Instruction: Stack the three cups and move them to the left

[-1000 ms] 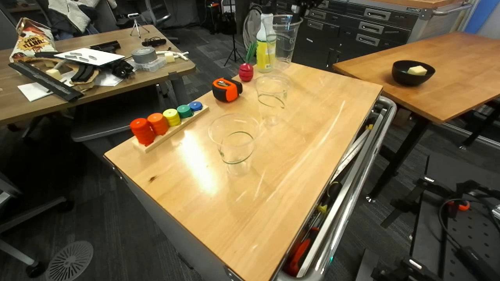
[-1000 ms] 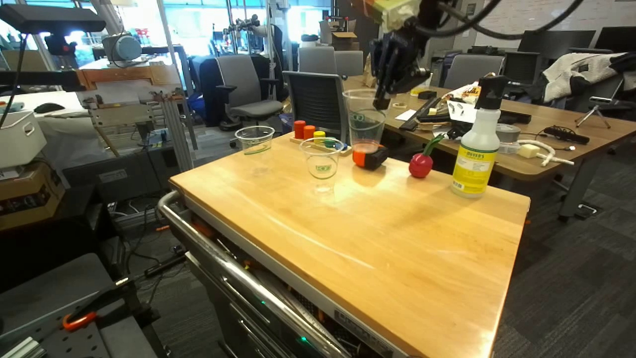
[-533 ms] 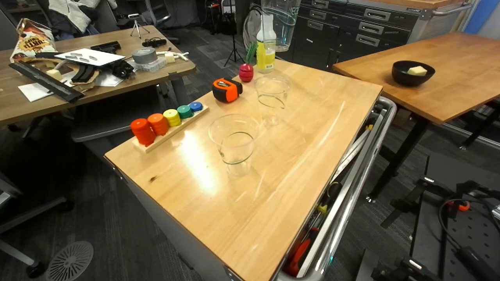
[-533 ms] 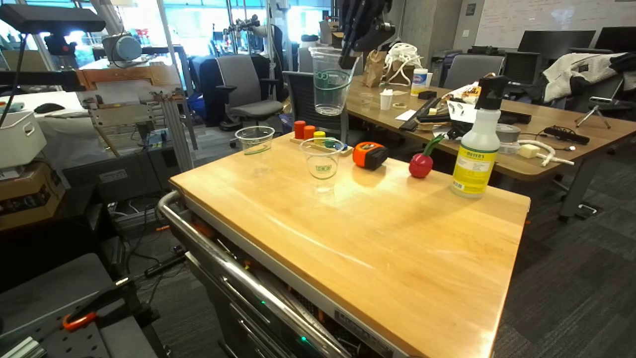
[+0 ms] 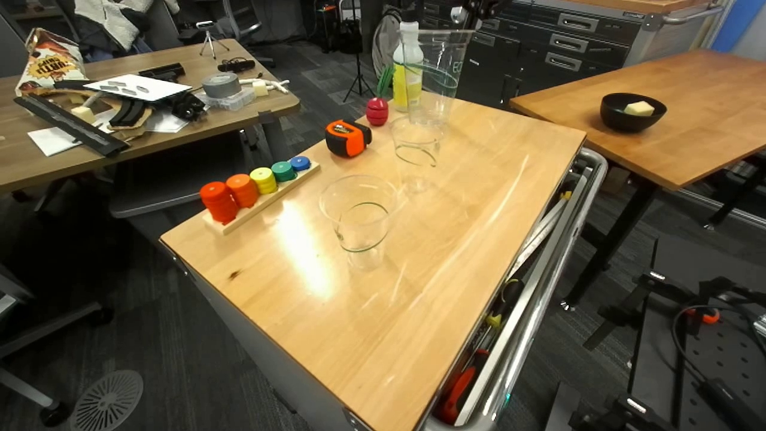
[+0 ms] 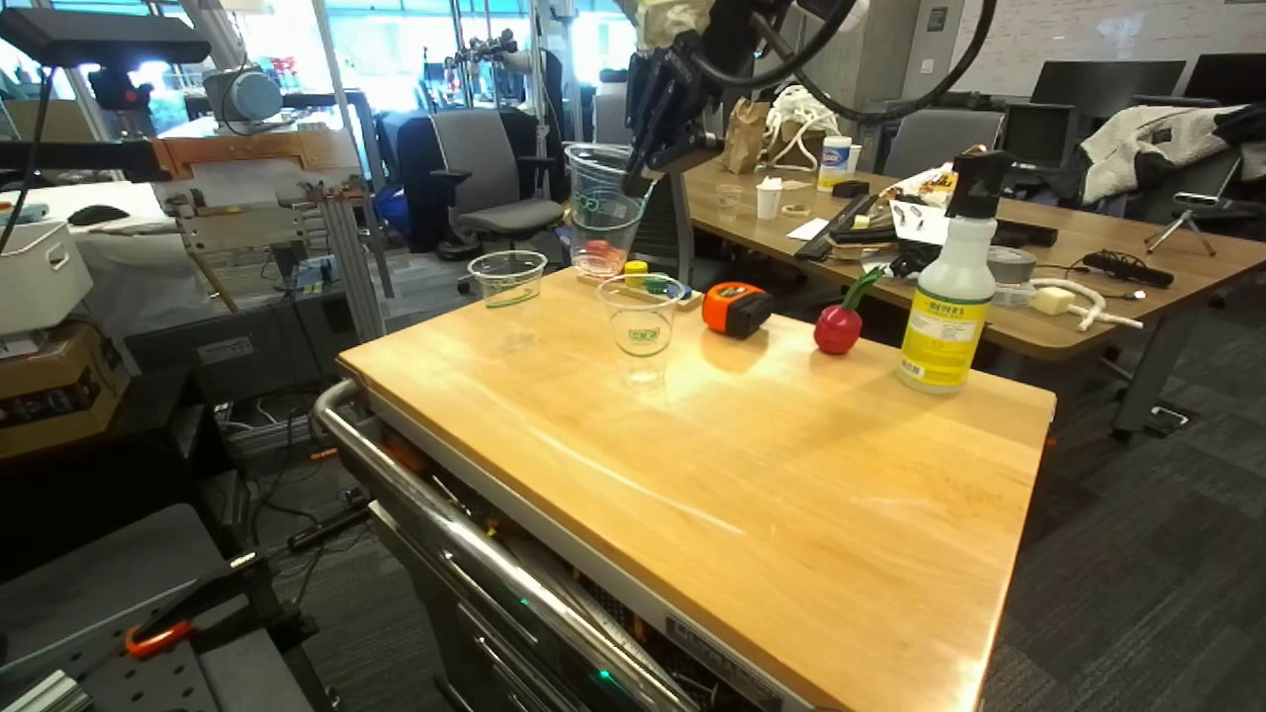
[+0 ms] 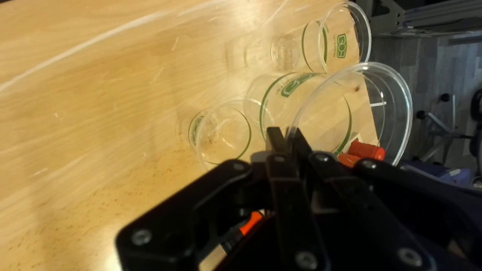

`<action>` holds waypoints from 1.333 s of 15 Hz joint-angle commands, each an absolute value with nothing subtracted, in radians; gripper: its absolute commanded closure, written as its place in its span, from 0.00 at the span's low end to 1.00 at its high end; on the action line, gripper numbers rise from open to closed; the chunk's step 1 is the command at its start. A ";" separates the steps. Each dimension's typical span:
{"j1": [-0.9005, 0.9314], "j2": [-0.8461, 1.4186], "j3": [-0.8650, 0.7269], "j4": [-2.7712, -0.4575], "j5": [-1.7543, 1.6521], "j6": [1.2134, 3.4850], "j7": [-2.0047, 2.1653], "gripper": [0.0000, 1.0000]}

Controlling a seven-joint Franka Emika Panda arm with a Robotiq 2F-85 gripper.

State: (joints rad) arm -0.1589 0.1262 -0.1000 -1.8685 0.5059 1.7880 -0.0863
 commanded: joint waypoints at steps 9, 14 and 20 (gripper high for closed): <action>-0.136 0.123 -0.090 -1.990 0.478 1.975 -0.271 0.98; -0.134 0.150 -0.079 -2.026 0.476 2.081 -0.355 0.98; -0.133 0.160 -0.056 -2.028 0.454 2.172 -0.404 0.53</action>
State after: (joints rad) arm -0.1381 0.1770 -0.0699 -2.0257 0.4688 2.1283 -0.3816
